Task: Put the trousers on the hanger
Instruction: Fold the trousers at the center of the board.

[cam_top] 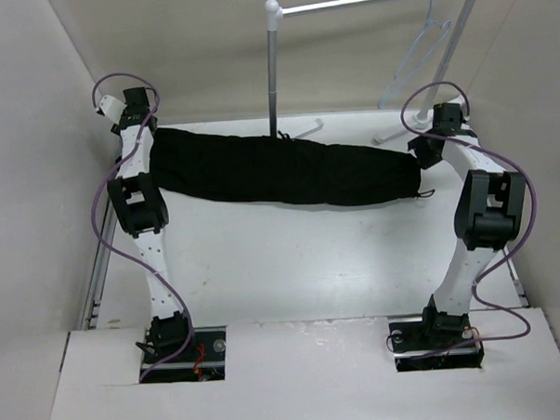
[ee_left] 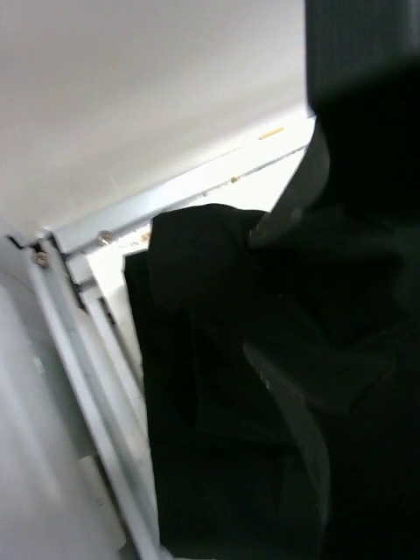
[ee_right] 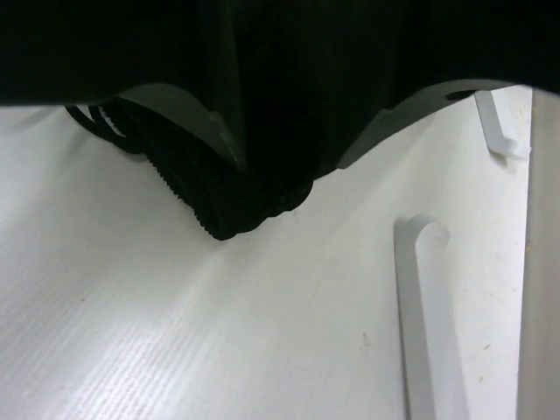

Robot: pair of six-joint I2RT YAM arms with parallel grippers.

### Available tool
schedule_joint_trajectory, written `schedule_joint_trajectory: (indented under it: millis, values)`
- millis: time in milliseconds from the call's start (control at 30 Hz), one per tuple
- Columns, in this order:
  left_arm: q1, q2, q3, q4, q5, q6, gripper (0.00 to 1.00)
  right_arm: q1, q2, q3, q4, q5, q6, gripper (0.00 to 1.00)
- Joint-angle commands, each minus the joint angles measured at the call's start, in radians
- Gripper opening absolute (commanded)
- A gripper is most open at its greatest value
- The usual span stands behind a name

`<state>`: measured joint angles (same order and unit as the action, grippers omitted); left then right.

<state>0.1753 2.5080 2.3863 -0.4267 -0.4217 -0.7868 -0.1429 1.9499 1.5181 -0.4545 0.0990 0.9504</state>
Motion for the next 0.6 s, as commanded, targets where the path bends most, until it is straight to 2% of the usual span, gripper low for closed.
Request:
schedule_joint_trajectory:
  millis: [0,100,233,333,367,467,500,567]
  values:
    - [0.013,-0.084,0.091,0.124,0.037,0.02,0.47,0.021,-0.032,0.065,0.025,0.068,0.01,0.53]
    - [0.028,-0.188,-0.017,0.129,0.066,0.015,0.52,0.055,-0.11,0.007,0.028,0.068,-0.024,0.6]
    - [0.055,-0.44,-0.408,0.195,0.054,0.004,0.56,0.075,-0.308,-0.207,0.1,0.068,-0.075,0.68]
    - [0.101,-0.59,-0.674,0.229,0.043,-0.023,0.57,0.076,-0.443,-0.353,0.134,0.047,-0.065,0.7]
    - [0.115,-0.616,-0.731,0.23,0.052,-0.034,0.56,0.081,-0.477,-0.392,0.14,0.041,-0.062,0.66]
    - [0.152,-0.64,-0.84,0.236,0.13,-0.057,0.54,0.124,-0.549,-0.487,0.151,0.005,-0.045,0.18]
    - [0.161,-0.638,-0.863,0.25,0.182,-0.066,0.54,0.136,-0.558,-0.509,0.155,-0.005,-0.045,0.12]
    - [0.171,-0.617,-0.888,0.301,0.277,-0.074,0.56,0.151,-0.566,-0.574,0.168,-0.031,-0.038,0.09]
